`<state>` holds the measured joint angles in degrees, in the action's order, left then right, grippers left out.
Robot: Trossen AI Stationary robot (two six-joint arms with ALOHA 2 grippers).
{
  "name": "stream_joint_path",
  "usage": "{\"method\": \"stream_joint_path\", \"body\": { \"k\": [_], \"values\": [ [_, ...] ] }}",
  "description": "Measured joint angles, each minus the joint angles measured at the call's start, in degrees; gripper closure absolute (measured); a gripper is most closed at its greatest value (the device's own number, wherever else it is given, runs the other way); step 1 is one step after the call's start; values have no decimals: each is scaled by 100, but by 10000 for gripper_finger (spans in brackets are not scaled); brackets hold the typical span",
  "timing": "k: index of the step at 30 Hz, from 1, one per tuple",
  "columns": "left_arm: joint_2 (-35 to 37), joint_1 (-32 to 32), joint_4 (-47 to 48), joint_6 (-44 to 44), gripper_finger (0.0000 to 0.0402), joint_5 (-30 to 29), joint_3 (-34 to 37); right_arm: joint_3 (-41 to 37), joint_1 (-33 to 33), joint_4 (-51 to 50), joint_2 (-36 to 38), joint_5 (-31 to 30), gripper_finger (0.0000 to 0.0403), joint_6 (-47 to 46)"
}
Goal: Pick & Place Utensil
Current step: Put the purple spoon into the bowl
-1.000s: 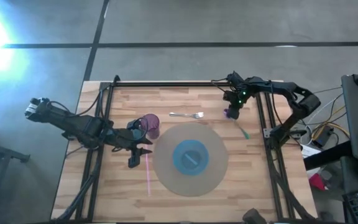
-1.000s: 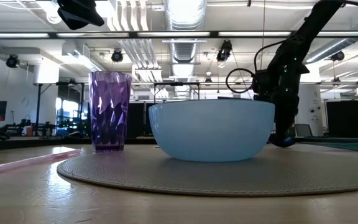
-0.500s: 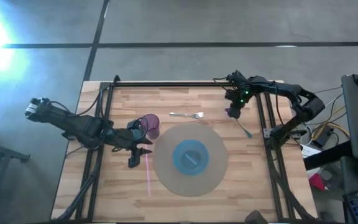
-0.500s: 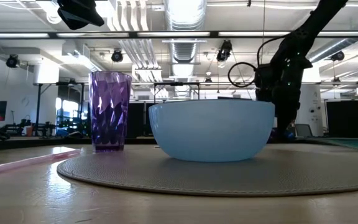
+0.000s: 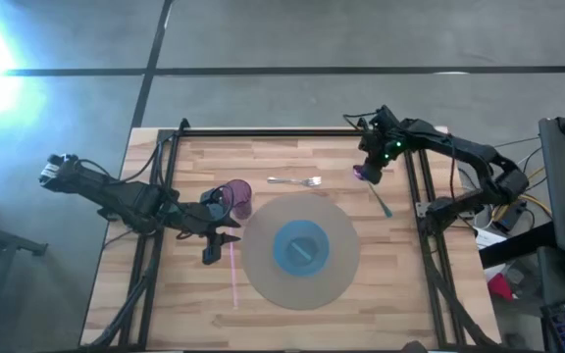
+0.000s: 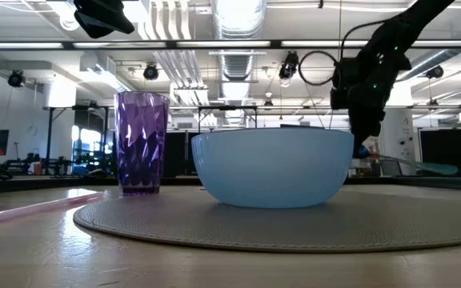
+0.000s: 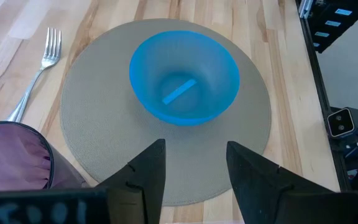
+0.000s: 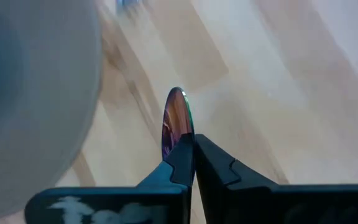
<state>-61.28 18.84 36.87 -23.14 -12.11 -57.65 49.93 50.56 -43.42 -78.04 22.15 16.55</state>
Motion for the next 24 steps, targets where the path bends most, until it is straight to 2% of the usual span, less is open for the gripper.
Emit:
{"method": "stream_joint_path", "body": {
  "k": [12,24],
  "values": [
    [0,1,-1,54,241,0,0,7,-659,39,1299,-9,395,-745],
    [0,1,-1,61,241,3,0,20,-1538,81,1805,-476,395,-1546]
  ]
}}
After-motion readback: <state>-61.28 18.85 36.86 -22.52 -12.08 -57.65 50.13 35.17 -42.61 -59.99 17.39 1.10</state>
